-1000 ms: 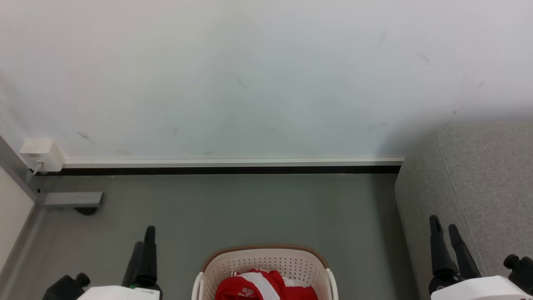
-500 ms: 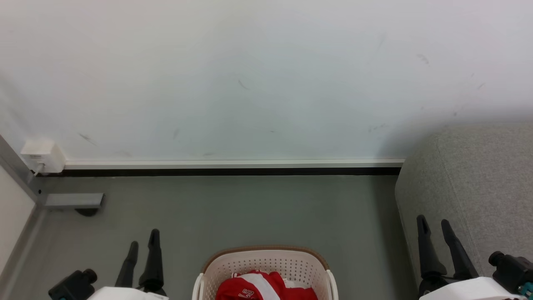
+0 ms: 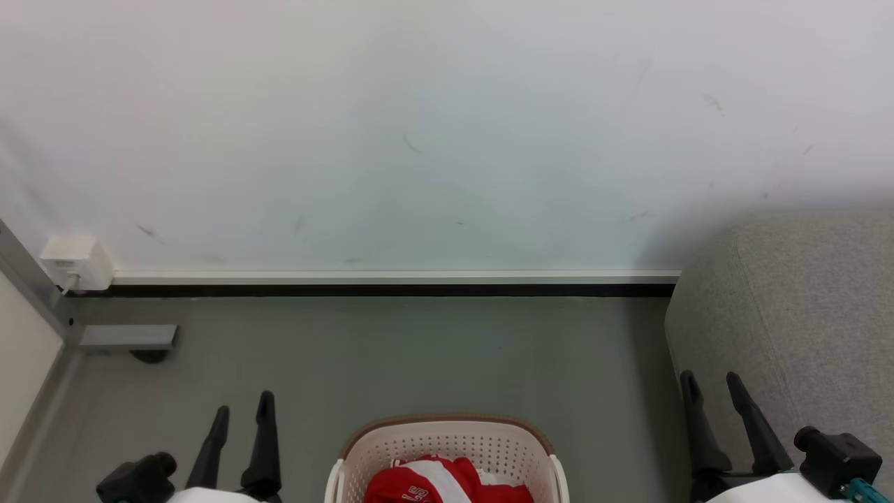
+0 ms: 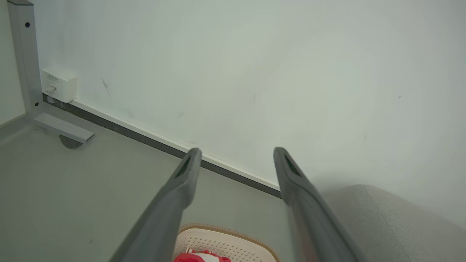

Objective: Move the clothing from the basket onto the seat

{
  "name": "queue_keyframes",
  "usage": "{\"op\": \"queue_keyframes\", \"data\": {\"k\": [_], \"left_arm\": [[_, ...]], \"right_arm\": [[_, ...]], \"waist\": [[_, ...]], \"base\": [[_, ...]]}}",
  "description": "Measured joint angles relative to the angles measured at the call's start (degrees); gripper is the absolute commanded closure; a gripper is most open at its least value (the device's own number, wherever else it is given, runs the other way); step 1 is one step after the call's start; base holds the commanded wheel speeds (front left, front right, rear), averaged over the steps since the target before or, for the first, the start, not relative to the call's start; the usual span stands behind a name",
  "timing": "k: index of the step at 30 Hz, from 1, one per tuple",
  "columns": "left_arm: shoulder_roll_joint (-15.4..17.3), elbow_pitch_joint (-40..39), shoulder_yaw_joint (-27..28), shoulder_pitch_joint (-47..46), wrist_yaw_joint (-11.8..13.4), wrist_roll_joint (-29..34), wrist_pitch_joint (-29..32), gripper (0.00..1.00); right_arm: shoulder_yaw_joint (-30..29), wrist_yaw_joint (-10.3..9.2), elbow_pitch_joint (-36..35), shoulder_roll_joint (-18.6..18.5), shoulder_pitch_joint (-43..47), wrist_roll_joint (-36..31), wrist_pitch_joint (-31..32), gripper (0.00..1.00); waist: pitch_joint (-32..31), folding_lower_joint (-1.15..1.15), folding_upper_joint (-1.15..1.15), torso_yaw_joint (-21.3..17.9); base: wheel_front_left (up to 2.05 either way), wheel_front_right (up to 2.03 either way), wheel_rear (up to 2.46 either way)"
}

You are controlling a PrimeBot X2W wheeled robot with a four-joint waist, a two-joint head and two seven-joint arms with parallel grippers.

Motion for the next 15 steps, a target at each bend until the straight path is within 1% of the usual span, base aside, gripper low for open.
{"op": "queue_keyframes", "data": {"k": [12,15], "left_arm": [[0.0,0.7,1.2,0.1,-0.4,7.4,-1.7,0.00],[0.0,1.2,1.3,0.1,-0.8,9.0,-1.9,0.00]], "right_arm": [[0.5,0.01,1.6,-0.1,0.1,-4.9,-1.6,0.00],[0.4,0.00,1.8,-0.1,0.1,-5.7,-1.8,0.00]], "waist": [[-0.1,0.00,0.00,0.2],[0.0,0.00,0.00,0.2]], "base": [[0.00,0.00,0.00],[0.00,0.00,0.00]]}}
